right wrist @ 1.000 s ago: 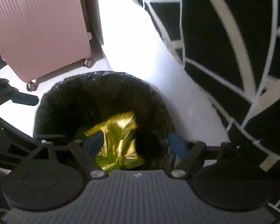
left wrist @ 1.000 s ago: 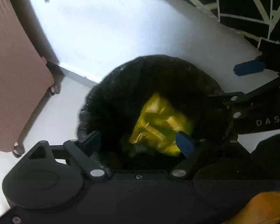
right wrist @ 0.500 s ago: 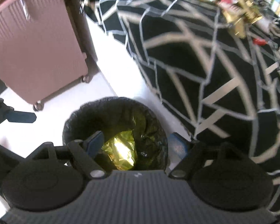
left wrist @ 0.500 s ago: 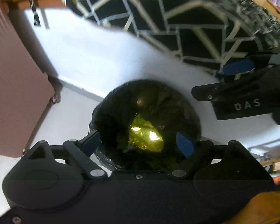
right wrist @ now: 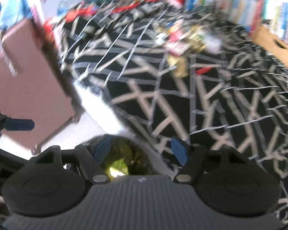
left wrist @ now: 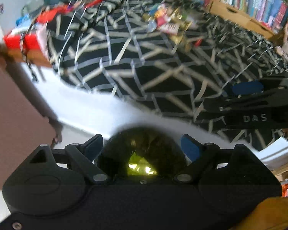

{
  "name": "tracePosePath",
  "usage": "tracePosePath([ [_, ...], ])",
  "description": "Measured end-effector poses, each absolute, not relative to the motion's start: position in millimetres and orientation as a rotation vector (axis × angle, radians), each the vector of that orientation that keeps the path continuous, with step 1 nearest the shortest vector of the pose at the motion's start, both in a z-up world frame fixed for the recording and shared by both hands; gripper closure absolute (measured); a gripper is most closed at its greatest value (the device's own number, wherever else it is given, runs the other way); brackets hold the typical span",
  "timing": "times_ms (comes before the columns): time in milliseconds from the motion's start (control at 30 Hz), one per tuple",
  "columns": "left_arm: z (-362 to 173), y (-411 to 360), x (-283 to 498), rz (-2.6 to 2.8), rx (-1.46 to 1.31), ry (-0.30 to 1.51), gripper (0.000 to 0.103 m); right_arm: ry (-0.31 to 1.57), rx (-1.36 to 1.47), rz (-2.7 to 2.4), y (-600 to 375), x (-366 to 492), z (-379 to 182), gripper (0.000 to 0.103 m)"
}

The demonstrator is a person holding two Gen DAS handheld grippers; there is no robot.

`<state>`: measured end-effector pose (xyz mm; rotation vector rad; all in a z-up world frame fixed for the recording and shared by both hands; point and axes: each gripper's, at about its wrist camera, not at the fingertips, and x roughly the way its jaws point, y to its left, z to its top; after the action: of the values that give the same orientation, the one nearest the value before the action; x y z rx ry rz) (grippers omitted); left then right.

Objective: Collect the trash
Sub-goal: 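Move both grippers back to the wrapper pile on the bed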

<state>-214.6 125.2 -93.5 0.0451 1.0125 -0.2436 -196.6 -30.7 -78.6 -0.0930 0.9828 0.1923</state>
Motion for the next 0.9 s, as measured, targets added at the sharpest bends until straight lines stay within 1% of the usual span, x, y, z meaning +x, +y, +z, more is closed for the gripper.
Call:
tracePosePath([
  [100, -72, 115, -198, -0.261, 0.041, 0.97, 0.017, 0.932, -0.049, 0.136, -48, -194, -55, 0.024],
  [167, -59, 108, -184, -0.259, 0.019, 0.959, 0.017, 0.898, -0.03, 0.106, -60, -190, -43, 0.027],
  [200, -54, 104, -175, -0.252, 0.003, 0.96, 0.017, 0.882, -0.018, 0.093, -67, -187, -37, 0.028],
  [233, -51, 100, -167, -0.238, -0.014, 0.964, 0.019, 0.866, -0.007, 0.081, -74, -185, -32, 0.028],
  [300, -41, 93, -150, -0.207, -0.059, 0.968, 0.026, 0.832, 0.012, 0.059, -88, -175, -23, 0.028],
  [467, -28, 72, -106, -0.178, -0.168, 0.949, 0.028, 0.766, 0.032, 0.033, -122, -137, -11, 0.028],
  [600, -34, 39, -66, -0.141, -0.155, 0.97, 0.033, 0.757, -0.021, 0.069, -147, -99, -22, 0.028],
  [700, -49, 18, -36, -0.112, -0.192, 1.01, 0.034, 0.775, -0.07, 0.115, -159, -75, -35, 0.028],
  [733, -56, 12, -26, -0.103, -0.202, 1.032, 0.039, 0.78, -0.09, 0.13, -162, -68, -40, 0.028],
  [800, -68, 0, -7, -0.071, -0.209, 1.068, 0.044, 0.799, -0.128, 0.171, -166, -56, -53, 0.028],
  [900, -86, -9, 13, -0.02, -0.231, 1.108, 0.046, 0.829, -0.166, 0.225, -171, -44, -69, 0.028],
])
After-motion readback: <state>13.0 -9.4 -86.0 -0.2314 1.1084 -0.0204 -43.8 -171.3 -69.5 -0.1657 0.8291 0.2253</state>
